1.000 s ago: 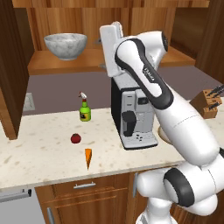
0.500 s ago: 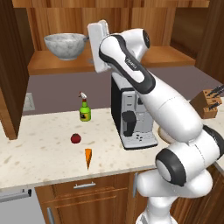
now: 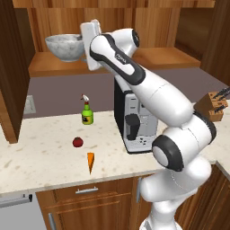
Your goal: Pick both bowls and place them on the counter. Then place the cheese in one bowl and place the tomato in the other bowl.
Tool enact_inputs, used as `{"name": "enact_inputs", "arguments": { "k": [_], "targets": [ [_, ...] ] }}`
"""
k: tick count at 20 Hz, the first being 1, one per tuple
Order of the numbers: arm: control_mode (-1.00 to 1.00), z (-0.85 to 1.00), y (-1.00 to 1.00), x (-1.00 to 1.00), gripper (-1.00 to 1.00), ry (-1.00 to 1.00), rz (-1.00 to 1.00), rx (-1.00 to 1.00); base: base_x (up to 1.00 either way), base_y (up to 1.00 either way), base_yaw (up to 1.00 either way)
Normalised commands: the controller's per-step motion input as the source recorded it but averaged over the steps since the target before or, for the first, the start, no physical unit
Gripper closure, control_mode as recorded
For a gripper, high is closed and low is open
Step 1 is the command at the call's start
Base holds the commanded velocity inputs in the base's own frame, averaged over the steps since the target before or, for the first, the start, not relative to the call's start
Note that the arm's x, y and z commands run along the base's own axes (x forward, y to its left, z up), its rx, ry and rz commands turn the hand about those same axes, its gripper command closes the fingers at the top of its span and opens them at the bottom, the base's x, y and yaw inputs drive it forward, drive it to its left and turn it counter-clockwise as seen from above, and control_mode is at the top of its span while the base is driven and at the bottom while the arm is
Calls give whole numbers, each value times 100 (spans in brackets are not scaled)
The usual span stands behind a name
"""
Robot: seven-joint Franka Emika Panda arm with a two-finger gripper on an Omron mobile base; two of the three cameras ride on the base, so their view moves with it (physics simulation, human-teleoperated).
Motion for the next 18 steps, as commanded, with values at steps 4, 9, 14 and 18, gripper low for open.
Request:
{"name": "enact_inputs", "arguments": {
  "k": [4, 9, 14, 18],
  "targets": [
    [-100, 0, 19, 42, -100, 0, -8, -4, 0, 0, 0],
    [-100, 0, 18, 45, -100, 0, -10, -2, 0, 0, 0],
    [-100, 0, 16, 40, -100, 0, -4, 0, 0, 0, 0],
    [-100, 0, 8, 37, -100, 0, 0, 0, 0, 0, 0]
  ]
}}
